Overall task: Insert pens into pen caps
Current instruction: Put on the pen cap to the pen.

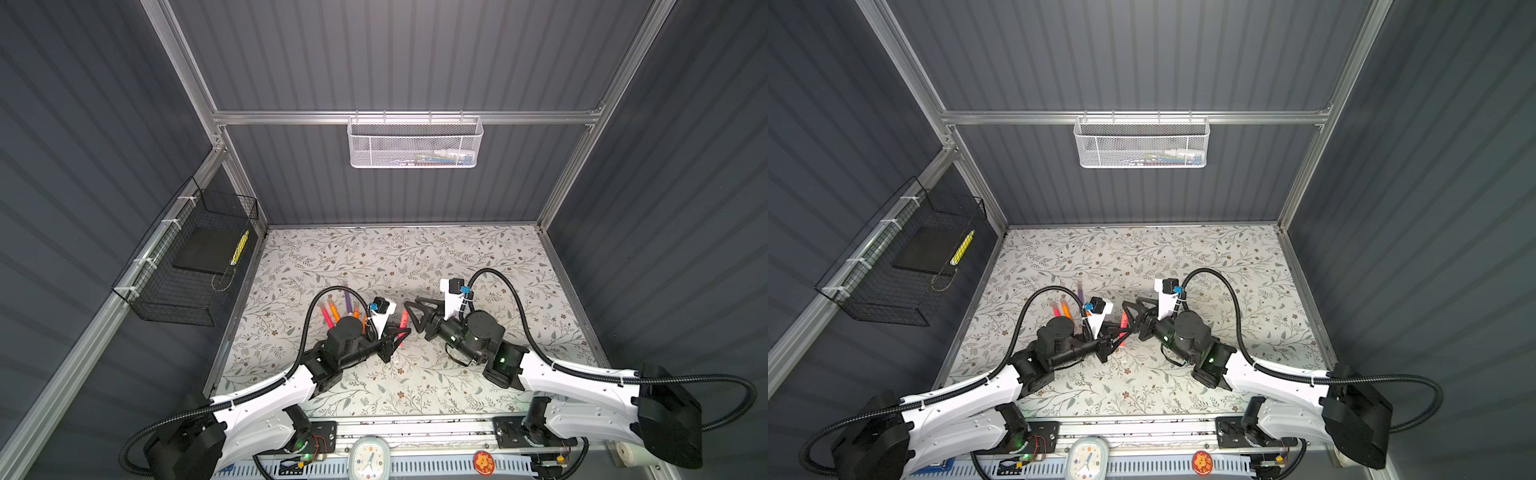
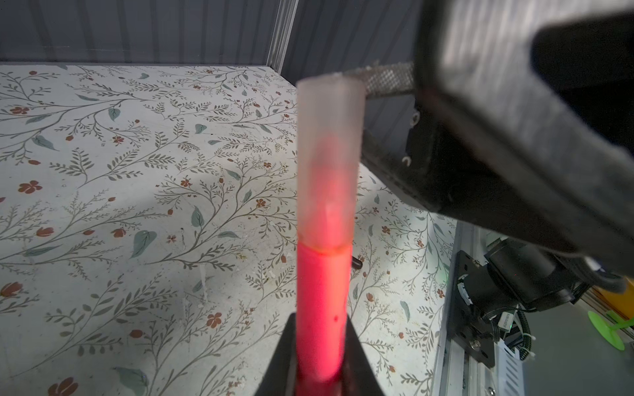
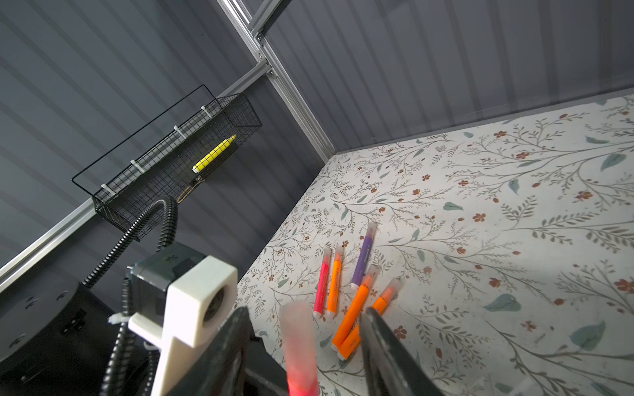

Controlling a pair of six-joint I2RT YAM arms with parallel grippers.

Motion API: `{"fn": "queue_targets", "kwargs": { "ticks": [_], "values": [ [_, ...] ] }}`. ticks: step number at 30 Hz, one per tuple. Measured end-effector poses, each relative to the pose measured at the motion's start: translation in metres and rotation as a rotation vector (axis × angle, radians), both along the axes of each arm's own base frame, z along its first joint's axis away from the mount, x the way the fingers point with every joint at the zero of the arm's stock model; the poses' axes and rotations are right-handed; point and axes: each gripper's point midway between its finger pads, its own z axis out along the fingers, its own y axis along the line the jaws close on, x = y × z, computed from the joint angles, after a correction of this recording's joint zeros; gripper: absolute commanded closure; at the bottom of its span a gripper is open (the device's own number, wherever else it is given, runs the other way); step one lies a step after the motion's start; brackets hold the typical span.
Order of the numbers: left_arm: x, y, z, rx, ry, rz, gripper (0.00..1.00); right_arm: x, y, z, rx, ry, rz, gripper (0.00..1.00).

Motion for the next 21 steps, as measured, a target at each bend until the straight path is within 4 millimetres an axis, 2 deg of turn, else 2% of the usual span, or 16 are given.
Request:
{"fn": "queue_targets", "kwargs": {
  "ticks": [3, 10, 11, 21],
  "values": [
    [0.0, -0.001, -0.004, 0.01, 0.009, -0.002, 1.0, 0.005, 0.008, -0.001, 0.0, 0.018, 0.014, 0.51],
    [0.0, -0.001, -0.007, 0.015, 0.013, 0.001, 1.0, 0.014, 0.016, -0.012, -0.017, 0.055, 0.024, 0.96],
    [0.001, 0.0, -0.007, 0.018, 0.015, 0.003, 1.0, 0.015, 0.015, -0.013, -0.02, 0.06, 0.018, 1.0],
    [0.0, 0.004, -0.013, 0.05, 0.026, 0.019, 1.0, 0.011, 0.013, -0.021, -0.03, 0.072, 0.036, 1.0]
  ]
}}
